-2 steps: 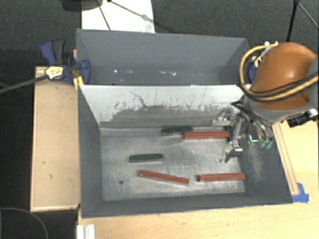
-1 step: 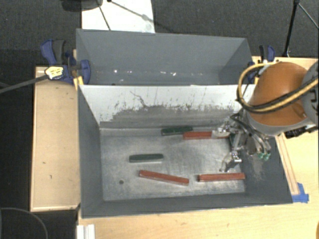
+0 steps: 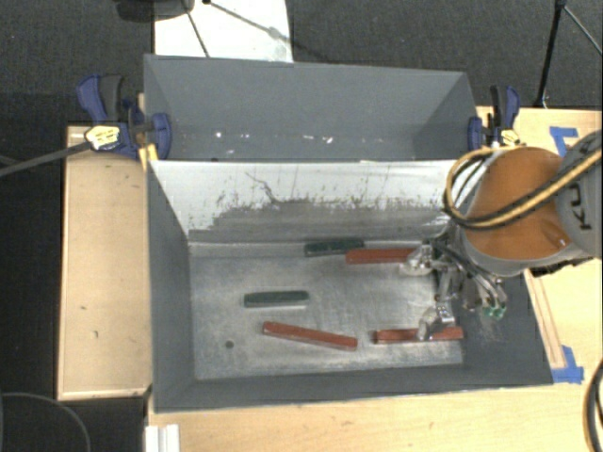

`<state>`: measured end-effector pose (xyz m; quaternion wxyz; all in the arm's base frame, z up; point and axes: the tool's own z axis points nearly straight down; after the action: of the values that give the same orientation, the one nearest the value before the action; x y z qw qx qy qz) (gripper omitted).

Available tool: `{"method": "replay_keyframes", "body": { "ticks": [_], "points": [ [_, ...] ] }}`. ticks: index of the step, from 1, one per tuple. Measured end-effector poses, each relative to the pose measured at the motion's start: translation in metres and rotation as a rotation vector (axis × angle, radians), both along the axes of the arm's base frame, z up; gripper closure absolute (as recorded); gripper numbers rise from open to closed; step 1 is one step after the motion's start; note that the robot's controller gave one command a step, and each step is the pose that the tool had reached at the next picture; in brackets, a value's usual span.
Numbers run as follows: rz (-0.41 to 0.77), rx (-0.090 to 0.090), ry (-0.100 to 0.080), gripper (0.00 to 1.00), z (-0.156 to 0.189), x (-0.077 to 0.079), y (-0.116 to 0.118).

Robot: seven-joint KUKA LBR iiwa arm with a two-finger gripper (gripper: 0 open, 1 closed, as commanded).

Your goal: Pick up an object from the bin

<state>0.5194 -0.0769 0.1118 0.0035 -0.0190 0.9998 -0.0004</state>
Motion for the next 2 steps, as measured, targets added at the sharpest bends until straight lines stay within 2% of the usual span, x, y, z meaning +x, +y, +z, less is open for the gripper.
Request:
{"method": "replay_keyframes", "body": {
  "ticks": [1, 2],
  "points": [
    [0.046, -0.001, -0.005, 1.00, -0.0370, -0.0124, 0.0134],
    [0.047, -0.001, -0.005, 1.00, -0.0370, -0.0124, 0.0134]
  ]
}}
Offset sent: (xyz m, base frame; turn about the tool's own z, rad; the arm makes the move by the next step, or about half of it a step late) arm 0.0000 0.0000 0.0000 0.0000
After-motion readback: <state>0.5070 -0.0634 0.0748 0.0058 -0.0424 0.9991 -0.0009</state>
